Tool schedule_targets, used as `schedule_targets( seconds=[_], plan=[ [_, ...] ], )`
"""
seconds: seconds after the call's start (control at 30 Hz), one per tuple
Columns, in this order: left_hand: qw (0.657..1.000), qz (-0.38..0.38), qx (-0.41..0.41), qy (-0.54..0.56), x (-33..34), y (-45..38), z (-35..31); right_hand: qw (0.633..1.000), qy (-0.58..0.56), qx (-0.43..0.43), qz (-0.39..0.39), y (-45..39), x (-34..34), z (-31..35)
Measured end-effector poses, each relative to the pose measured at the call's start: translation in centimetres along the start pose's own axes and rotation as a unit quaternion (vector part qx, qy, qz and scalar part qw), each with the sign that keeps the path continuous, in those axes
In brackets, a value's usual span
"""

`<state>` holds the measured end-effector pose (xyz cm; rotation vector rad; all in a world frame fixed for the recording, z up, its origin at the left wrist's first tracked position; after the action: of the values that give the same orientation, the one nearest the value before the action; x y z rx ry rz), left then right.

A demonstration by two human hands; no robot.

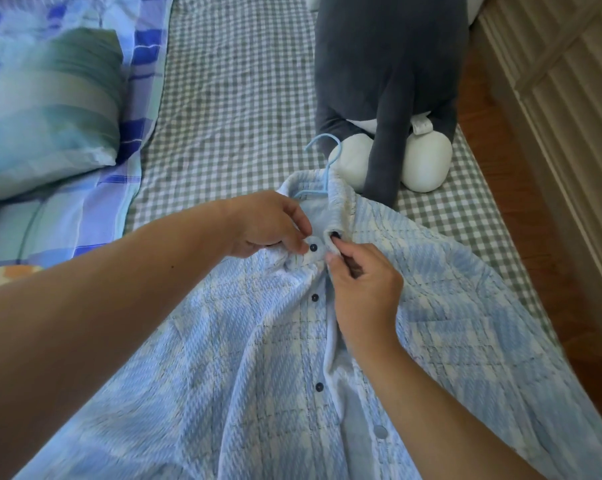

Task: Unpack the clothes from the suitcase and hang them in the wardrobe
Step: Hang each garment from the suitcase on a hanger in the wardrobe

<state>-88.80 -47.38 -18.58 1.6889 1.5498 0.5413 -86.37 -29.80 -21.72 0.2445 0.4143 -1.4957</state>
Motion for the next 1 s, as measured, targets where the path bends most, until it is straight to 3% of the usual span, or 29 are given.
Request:
schedule_targets(
  seconds=[0.1,0.2,0.33,0.57,0.8,0.93,1.0],
  plan=[
    [1.000,-0.006,-0.018,0.000,0.0,0.2,-0.1,0.997,0.059,-0.038,0.014,0.1,0.5,0.2],
    [0.999,-0.022,-0.029,0.002,0.3,0.5,-0.5,0.969,0.187,-0.157,0.038,0.5,1.2,1.1],
    [0.999,-0.025,-0.039,0.027,0.5,1.0,-0.5,0.946,0.227,-0.228,0.043,0.7,1.2,1.1],
    [0.991,-0.081,-0.041,0.094,1.1,1.1,0.4,0.932,0.273,-0.235,0.036,1.9,1.6,0.7],
    [0.982,-0.169,-0.026,0.078,2.3,1.3,1.6,0.912,0.327,-0.247,0.027,2.4,2.3,1.4],
    [0.980,-0.192,-0.013,0.050,1.8,1.0,1.8,0.911,0.332,-0.215,0.120,2.2,3.1,-0.2],
    [0.967,-0.247,0.055,0.018,1.3,1.3,1.4,0.910,0.341,-0.157,0.175,2.4,2.6,-1.2]
  ],
)
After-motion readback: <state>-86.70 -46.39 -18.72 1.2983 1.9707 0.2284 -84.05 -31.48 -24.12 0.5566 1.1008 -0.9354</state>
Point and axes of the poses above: each hand's wrist, its own y-axis away from the middle knuckle, its own x-axis out of the palm, z = x × y, the point moved 5 cm from there along -y, towards the middle knuckle, and after that the axes turned 5 degrees about y, right-handed, at the moved point
